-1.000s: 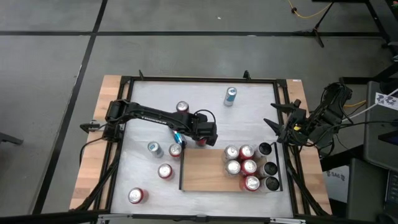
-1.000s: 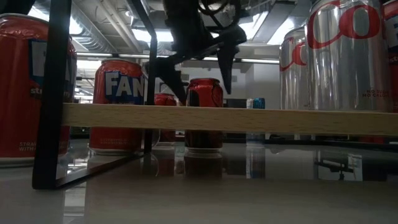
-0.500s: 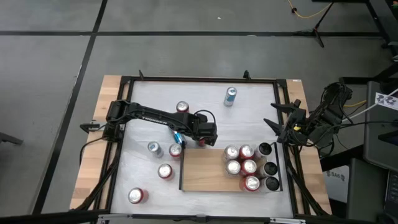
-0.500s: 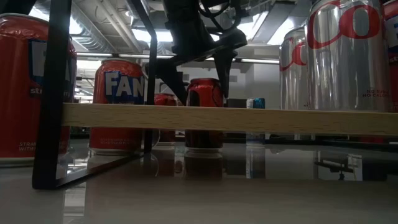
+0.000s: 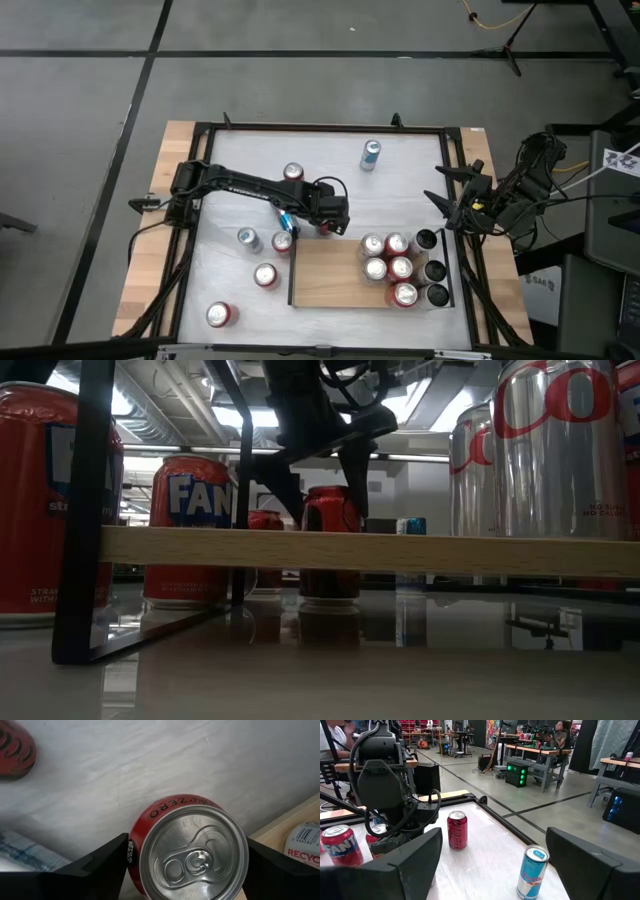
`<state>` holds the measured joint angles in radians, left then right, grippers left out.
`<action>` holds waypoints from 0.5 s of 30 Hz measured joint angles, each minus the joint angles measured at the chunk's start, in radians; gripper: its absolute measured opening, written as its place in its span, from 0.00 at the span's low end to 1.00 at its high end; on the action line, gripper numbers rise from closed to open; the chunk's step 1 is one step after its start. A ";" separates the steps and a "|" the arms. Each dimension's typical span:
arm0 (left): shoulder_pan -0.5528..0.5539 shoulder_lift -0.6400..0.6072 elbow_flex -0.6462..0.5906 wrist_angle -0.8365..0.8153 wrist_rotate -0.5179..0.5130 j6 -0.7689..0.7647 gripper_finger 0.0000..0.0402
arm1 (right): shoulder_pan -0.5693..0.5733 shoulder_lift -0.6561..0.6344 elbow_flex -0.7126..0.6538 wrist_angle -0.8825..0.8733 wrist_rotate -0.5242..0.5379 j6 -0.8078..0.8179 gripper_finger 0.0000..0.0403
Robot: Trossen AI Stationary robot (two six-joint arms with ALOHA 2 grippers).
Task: Place canned beverage on shelf
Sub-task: Put the center right red soda can on the shelf
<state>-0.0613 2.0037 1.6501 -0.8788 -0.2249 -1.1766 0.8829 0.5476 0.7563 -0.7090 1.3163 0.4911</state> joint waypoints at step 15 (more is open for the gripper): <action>0.045 -0.042 0.004 0.013 0.019 0.242 0.73 | 0.000 0.000 0.000 0.000 0.000 0.000 0.86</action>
<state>-0.0168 1.9616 1.6539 -0.8662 -0.2059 -0.9347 0.8829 0.5476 0.7563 -0.7086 1.3163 0.4911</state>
